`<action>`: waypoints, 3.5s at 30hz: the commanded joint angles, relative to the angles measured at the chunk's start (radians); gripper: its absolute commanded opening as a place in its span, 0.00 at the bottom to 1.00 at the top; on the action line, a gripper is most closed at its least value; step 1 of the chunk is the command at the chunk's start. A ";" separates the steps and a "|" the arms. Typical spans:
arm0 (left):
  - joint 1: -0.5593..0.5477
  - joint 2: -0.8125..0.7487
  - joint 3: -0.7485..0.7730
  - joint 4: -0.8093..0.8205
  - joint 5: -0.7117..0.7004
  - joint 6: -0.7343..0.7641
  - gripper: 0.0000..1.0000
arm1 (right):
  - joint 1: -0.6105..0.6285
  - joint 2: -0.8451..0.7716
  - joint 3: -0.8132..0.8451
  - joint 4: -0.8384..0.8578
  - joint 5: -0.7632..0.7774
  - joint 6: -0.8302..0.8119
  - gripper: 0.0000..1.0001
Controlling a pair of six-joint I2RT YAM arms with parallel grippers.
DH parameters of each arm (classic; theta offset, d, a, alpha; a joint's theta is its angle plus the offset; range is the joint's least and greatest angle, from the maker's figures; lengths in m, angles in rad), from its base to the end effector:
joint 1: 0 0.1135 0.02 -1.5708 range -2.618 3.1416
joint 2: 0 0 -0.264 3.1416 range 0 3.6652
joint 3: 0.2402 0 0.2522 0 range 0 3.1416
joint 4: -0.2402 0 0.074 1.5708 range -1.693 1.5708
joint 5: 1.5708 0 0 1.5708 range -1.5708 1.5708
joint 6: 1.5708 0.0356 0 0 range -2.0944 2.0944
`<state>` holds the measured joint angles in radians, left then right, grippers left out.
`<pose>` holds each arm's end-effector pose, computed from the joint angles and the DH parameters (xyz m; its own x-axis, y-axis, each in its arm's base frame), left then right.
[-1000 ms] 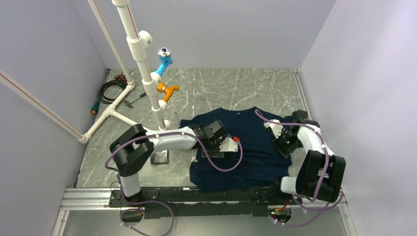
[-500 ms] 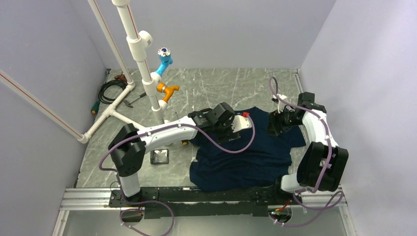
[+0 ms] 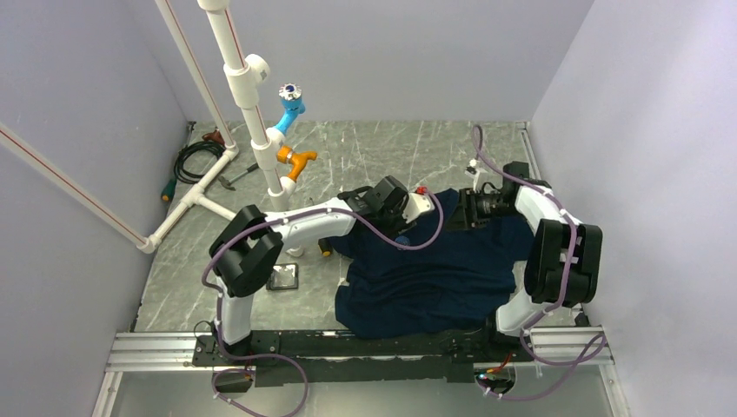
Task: Remove the brooch from the garment
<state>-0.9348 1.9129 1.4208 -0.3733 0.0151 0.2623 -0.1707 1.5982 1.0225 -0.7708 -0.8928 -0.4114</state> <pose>0.2513 -0.3413 0.2159 -0.2267 0.7435 -0.6291 0.8998 0.4072 0.1570 0.2873 -0.0214 0.2004 -0.8550 -0.1071 -0.5075 -0.4430 0.6598 0.6070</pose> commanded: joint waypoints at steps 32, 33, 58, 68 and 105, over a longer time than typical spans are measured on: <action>0.035 0.211 0.033 0.028 0.165 -0.123 0.33 | 0.233 0.333 -0.041 0.417 -0.194 0.450 0.49; 0.035 0.213 0.034 0.029 0.166 -0.123 0.33 | 0.236 0.341 -0.039 0.420 -0.195 0.454 0.49; 0.064 0.162 -0.014 0.098 0.322 -0.150 0.58 | 0.238 0.261 -0.097 0.475 -0.290 0.525 0.42; 0.103 0.031 -0.104 0.128 0.384 -0.203 0.68 | 0.238 0.226 -0.117 0.495 -0.324 0.545 0.54; 0.119 0.262 0.051 0.170 0.423 -0.310 0.32 | 0.213 0.233 -0.182 0.686 -0.211 0.746 0.51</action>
<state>-0.8211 2.1220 1.4654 -0.2264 0.3954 -0.0277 0.0399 1.8366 0.8375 -0.1680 -1.0348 0.2920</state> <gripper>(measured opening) 0.297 0.520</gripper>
